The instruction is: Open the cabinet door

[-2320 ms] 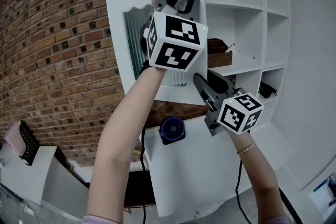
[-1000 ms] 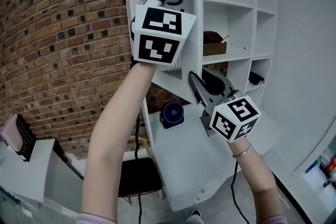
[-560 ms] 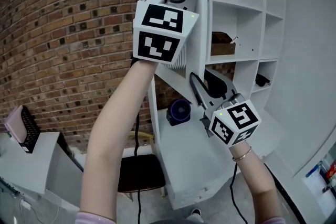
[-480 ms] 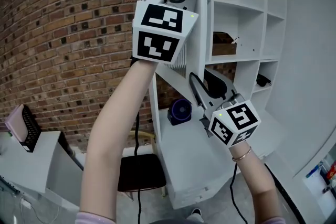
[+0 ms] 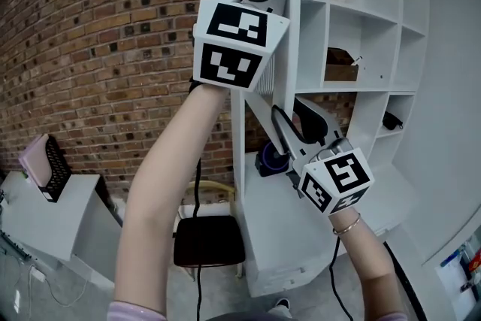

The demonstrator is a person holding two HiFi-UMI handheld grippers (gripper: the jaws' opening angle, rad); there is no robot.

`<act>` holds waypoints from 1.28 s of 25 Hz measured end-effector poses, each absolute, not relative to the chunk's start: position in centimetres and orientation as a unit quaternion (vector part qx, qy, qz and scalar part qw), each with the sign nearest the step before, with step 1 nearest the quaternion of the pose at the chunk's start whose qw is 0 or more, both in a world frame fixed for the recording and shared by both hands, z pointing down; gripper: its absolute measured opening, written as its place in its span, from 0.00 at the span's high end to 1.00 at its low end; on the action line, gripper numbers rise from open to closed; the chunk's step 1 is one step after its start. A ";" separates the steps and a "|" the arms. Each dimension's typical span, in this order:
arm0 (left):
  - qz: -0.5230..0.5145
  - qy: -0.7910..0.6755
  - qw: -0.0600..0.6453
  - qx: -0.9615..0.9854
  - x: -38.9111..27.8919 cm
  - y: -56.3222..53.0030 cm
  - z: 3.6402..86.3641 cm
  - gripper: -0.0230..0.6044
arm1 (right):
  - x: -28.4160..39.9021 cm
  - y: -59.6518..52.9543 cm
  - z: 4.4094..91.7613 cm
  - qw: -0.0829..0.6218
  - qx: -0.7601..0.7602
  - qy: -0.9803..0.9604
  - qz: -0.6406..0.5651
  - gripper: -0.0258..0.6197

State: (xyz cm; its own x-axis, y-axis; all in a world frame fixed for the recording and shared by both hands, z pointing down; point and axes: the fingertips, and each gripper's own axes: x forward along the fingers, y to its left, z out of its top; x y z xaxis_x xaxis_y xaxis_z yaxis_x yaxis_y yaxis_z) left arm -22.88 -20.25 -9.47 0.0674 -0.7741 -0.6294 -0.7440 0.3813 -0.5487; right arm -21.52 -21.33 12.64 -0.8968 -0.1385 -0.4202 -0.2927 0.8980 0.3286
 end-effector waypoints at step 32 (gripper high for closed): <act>0.008 0.676 0.478 -0.560 -23.9 -16.7 -6.7 0.86 | -22.6 -18.6 12.7 0.231 -0.082 0.958 0.150 0.78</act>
State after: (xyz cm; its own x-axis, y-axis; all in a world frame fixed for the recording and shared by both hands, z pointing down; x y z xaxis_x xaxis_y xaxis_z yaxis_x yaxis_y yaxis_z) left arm -23.88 -16.67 -6.70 0.0853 -0.7503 -0.6556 -0.7650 0.3723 -0.5256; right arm -22.59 -18.59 12.71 -0.8796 -0.0875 -0.4676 -0.2261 0.9417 0.2492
